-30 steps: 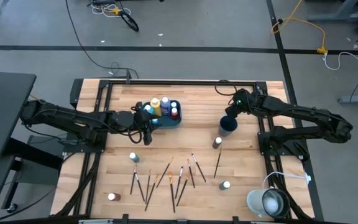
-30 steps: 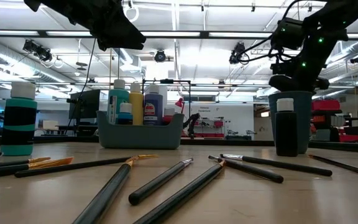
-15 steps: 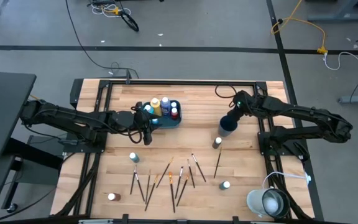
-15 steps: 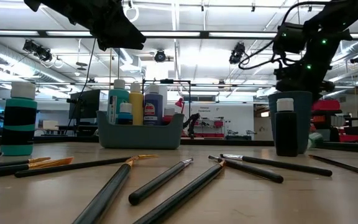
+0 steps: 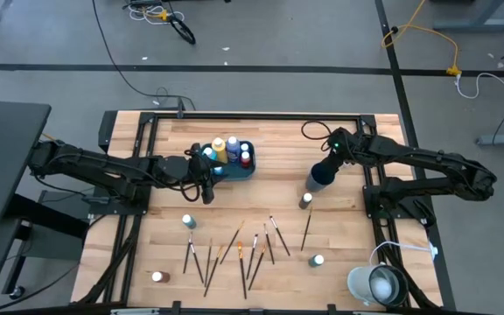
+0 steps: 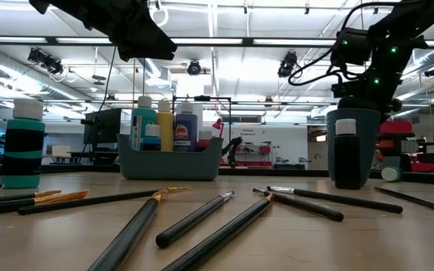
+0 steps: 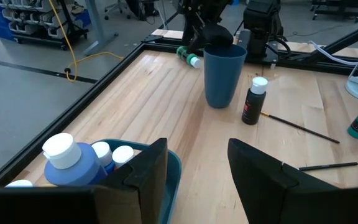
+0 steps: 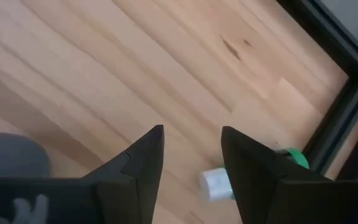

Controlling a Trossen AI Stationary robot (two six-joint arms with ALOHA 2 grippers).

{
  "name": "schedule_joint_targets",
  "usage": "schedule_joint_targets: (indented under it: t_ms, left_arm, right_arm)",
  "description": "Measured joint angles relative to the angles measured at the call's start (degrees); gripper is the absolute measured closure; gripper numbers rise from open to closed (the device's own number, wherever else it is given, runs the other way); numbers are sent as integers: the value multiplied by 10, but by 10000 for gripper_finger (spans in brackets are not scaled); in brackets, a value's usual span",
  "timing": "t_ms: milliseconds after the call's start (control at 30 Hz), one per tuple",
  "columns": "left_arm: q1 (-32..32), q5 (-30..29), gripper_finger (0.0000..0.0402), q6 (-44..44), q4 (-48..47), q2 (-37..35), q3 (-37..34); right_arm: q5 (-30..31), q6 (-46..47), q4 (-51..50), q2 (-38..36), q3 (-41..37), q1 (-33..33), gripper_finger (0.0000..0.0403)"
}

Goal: Pick & Place Paint Supplies
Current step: Put the green paint bottle into the blue bin

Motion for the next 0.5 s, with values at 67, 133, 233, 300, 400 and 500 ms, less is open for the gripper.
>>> schedule_joint_targets:
  t_ms: [67,133,233,300,400,500]
  left_arm:
    - [0,0,223,0,0,0,0]
    - [0,0,223,0,0,0,0]
    - [0,0,223,0,0,0,0]
    - [0,-2,223,0,0,0,0]
    - [0,-10,223,0,0,0,0]
    - [0,-13,223,0,0,0,0]
  right_arm:
    - [16,5,0,0,0,-1,238]
    - [30,6,5,0,1,-1,238]
    - [25,8,6,0,18,-1,238]
    - [10,8,6,0,39,-1,238]
    - [-11,-5,0,0,79,0,238]
    - [-19,-53,-64,0,130,0,238]
